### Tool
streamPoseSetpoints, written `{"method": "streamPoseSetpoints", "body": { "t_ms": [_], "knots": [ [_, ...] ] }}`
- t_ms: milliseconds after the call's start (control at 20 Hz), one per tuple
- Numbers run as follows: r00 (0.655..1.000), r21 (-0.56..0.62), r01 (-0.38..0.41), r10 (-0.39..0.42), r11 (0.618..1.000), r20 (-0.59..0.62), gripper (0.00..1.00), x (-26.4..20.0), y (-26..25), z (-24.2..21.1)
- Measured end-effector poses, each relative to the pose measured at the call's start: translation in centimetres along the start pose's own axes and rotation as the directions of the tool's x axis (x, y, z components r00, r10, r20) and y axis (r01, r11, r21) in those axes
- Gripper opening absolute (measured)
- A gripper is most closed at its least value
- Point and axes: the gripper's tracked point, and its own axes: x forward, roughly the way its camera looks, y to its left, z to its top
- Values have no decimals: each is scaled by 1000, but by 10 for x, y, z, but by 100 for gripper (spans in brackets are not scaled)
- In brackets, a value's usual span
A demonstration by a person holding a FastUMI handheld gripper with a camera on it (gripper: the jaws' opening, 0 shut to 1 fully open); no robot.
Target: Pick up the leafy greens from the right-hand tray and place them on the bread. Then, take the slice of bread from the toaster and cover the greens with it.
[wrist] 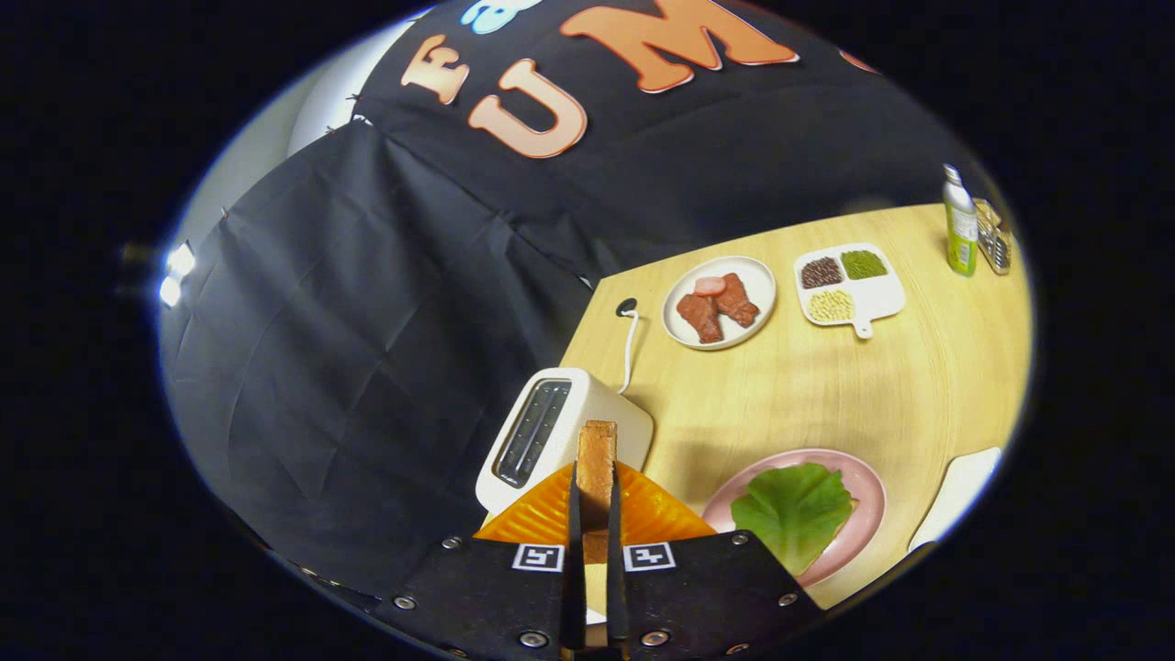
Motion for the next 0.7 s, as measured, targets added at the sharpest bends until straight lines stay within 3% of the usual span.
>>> {"method": "streamPoseSetpoints", "body": {
  "t_ms": [200, 700],
  "knots": [
    [999, 47, 38, -38, 998, -2, 9, -9, -42, -11],
    [997, 149, 51, -43, 987, -61, 9, -9, -105, -55]
  ]
}}
